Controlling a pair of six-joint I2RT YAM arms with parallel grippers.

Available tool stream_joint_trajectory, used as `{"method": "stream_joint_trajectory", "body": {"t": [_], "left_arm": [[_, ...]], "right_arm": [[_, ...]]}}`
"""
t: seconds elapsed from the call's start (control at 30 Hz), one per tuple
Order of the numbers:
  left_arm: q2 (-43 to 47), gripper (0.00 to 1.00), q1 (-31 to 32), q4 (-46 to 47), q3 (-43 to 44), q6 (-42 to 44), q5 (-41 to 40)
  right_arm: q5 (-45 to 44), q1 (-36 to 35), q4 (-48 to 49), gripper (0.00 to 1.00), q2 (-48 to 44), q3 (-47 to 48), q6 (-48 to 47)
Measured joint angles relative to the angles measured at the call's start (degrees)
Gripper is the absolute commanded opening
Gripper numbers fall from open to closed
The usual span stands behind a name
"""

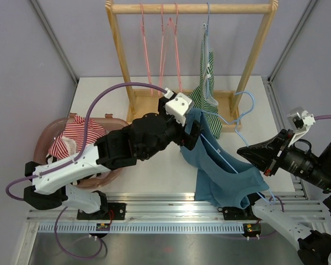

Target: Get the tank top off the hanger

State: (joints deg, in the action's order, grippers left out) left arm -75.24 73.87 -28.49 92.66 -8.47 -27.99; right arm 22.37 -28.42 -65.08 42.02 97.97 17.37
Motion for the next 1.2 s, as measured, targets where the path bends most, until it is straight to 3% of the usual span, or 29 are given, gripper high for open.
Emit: {"method": "stream_joint_trajectory", "body": {"t": [0.07, 0.17, 0.37, 0.43, 0.53, 0.77, 0.9, 1.1, 1.2], "left_arm": [[-0.7, 0.88, 0.09, 0.22, 0.0, 0.35, -0.39], [-1.01, 0.65, 0.09, 1.25, 0.0, 0.52, -0.87], [-1.22, 0.37, 0.09, 2.67, -0.02, 1.25, -3.17], [-1.25, 0.17, 0.0, 2.97, -0.2, 1.38, -3.96], [-1.22, 0.0, -0.09, 3.28, -0.42, 1.55, -5.79], [2.51, 0.0, -1.44, 3.87, -5.81, -1.81, -16.52], [6.93, 0.0, -6.86, 1.01, -9.81, -7.04, -20.13], [13.05, 0.0, -10.49, -1.03, -13.73, -12.76, -19.26], [15.78, 0.0, -10.58, 0.63, -16.85, -13.07, -13.05]], "right_arm": [[0.37, 0.0, -0.59, 0.0, -0.31, 0.35, 0.22], [0.98, 0.0, -1.01, 0.0, -0.79, 1.14, 0.5], [1.33, 0.0, -0.92, 0.0, -1.46, 1.62, 0.72], [1.38, 0.0, -0.76, 0.0, -1.62, 1.49, 0.87], [1.36, 0.0, -0.79, 0.0, -1.88, 1.11, 0.85], [2.47, 0.0, -0.79, 0.0, -3.34, -3.04, -1.51], [4.92, 0.0, -1.05, 0.0, -6.12, -6.32, -3.63], [7.28, 0.0, 1.9, 0.0, -10.45, -9.16, -5.42], [7.3, 0.0, 8.79, 0.0, -14.45, -14.91, -4.83]]}}
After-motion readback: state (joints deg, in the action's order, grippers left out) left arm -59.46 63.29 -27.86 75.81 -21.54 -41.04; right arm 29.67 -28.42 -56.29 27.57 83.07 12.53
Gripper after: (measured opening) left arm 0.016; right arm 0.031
